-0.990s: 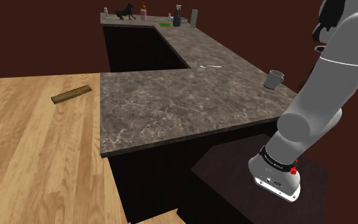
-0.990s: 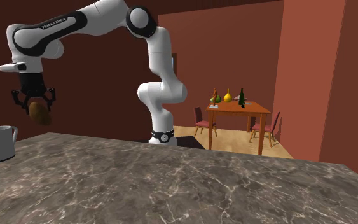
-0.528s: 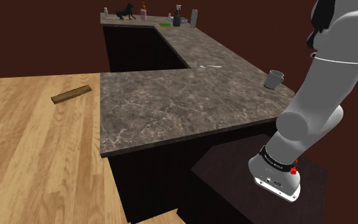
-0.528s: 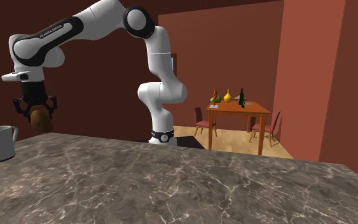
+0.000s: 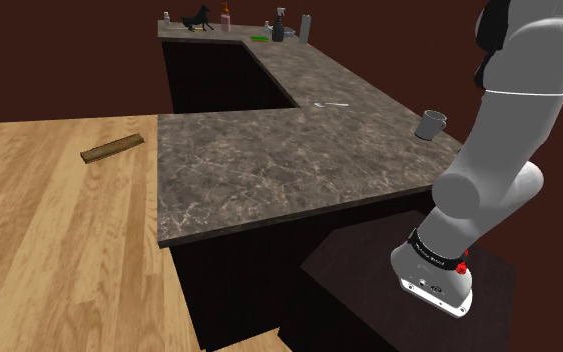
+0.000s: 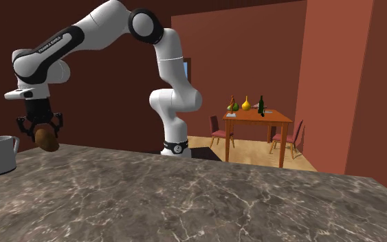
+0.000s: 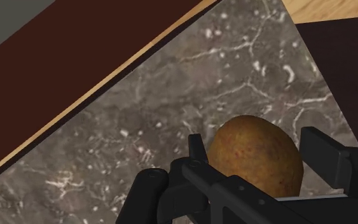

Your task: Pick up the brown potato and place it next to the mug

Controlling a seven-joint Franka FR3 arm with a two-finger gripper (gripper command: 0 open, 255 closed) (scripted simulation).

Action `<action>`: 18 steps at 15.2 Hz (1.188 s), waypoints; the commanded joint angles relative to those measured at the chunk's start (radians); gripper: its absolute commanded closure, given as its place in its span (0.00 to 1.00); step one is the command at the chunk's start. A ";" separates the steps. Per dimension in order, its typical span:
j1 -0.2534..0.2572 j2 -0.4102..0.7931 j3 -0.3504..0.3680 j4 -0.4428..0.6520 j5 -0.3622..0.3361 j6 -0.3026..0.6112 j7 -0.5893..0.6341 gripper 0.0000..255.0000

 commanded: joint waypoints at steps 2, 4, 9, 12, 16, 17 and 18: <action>-0.007 0.011 0.012 -0.003 0.013 0.006 -0.005 1.00; -0.007 0.011 0.012 -0.003 0.013 0.006 -0.005 1.00; -0.007 0.009 0.010 -0.005 0.012 0.008 -0.007 0.00; -0.009 0.011 0.011 -0.003 0.013 0.006 -0.008 0.00; 0.052 -0.058 -0.052 0.044 -0.069 -0.073 0.050 0.00; 0.067 -0.076 -0.066 0.058 -0.089 -0.095 0.064 0.00; 0.066 -0.076 -0.066 0.058 -0.089 -0.095 0.064 0.00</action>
